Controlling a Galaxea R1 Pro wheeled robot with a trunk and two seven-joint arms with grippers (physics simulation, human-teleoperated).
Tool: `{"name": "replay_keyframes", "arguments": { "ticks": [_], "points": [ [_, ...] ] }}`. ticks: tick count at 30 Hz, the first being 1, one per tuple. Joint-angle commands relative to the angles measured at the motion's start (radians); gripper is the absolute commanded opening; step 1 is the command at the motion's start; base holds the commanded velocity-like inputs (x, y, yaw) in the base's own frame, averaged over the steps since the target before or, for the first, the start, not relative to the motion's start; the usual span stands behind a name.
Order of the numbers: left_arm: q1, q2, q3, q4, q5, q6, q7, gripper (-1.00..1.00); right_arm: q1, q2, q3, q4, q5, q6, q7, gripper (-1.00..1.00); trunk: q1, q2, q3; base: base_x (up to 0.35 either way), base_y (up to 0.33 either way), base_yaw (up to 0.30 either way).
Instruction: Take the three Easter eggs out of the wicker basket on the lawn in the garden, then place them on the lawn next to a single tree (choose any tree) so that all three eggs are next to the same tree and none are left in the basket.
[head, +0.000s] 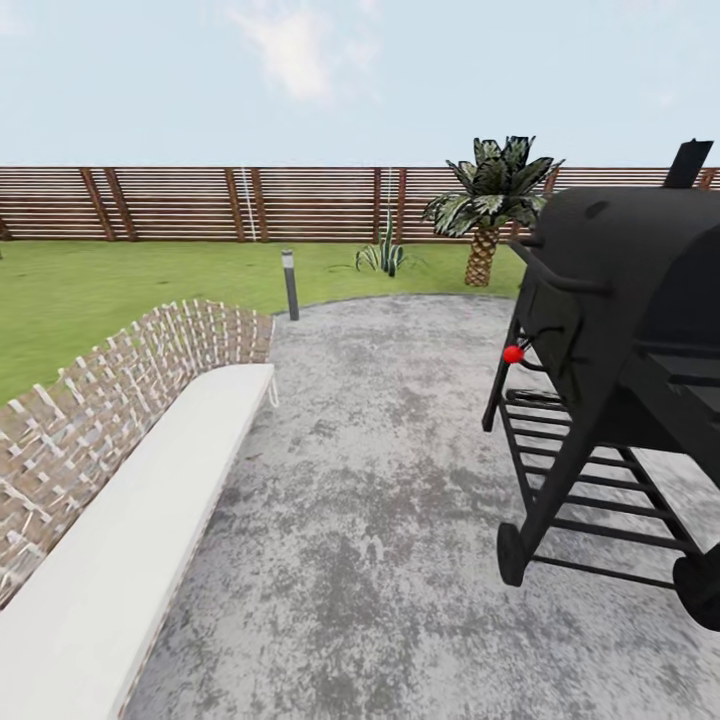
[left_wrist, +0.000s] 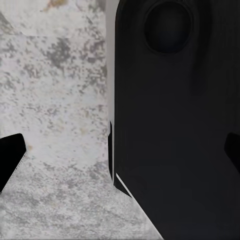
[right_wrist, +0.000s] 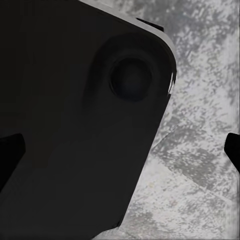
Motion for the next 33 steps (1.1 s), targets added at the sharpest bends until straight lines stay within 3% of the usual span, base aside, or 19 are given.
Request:
{"name": "replay_keyframes", "arguments": {
  "ticks": [1,33],
  "points": [
    [0.001,0.0,0.001,-0.002,0.001,-0.001,0.0,1.0,0.0,-0.001,-0.001,0.0,0.009,-0.002,0.0,1.0,0.001,0.0,-0.001,0.329,0.0,0.0],
    [0.001,0.0,0.0,-0.002,0.001,-0.001,0.0,1.0,0.0,-0.003,-0.005,-0.001,0.005,-0.001,0.0,1.0,0.001,0.0,-0.001,0.329,0.0,0.014]
  ]
}}
